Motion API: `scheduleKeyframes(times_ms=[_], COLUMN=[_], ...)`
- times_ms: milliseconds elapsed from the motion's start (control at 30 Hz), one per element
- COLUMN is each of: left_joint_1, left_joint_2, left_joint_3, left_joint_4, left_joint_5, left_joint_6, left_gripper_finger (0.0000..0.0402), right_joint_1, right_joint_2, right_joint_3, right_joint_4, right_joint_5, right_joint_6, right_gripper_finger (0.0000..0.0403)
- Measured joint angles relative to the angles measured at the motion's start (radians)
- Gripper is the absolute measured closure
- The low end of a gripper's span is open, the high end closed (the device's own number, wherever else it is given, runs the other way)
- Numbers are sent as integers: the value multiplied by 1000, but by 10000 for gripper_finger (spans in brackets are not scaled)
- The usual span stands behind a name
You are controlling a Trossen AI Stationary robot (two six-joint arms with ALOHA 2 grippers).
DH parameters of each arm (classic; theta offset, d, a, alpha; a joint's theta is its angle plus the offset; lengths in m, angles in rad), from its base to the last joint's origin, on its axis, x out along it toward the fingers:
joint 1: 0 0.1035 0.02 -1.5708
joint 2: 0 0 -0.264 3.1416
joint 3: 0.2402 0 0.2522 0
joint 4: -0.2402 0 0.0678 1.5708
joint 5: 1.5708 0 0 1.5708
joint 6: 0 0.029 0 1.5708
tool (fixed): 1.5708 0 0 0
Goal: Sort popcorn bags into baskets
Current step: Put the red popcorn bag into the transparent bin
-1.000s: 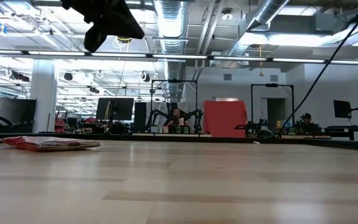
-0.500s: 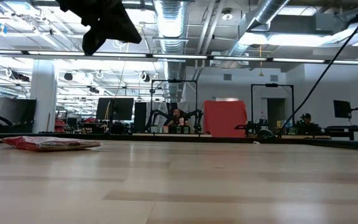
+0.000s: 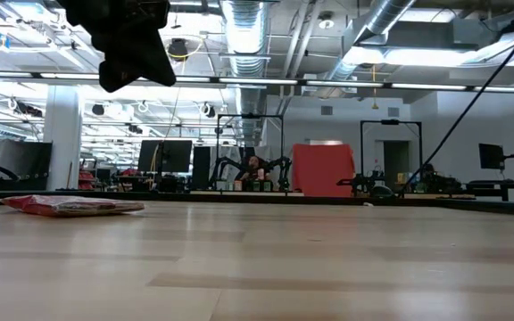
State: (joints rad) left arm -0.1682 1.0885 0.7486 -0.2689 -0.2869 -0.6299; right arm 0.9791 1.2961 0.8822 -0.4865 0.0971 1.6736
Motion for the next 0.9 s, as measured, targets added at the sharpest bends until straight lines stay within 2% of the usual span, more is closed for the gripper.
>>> scheduleKeyframes(times_ms=[167, 333, 800, 900], left_joint_1=[-5, -5, -5, -5], left_joint_2=[0, 0, 0, 0], left_joint_3=[0, 0, 0, 0], left_joint_4=[-8, -11, -11, -11], left_joint_5=[-14, -39, -44, -44], left_joint_6=[-3, -11, -15, -15], left_gripper_finger=[401, 402, 402, 402], right_joint_1=[0, -7, -20, -19], right_joint_2=[62, 107, 103, 62], right_joint_3=[0, -2, -2, -2], right_joint_4=[62, -18, -54, -21], right_joint_5=[0, -1, 11, 61], right_joint_6=[-67, -68, -55, -69], right_gripper_finger=[293, 335, 364, 372])
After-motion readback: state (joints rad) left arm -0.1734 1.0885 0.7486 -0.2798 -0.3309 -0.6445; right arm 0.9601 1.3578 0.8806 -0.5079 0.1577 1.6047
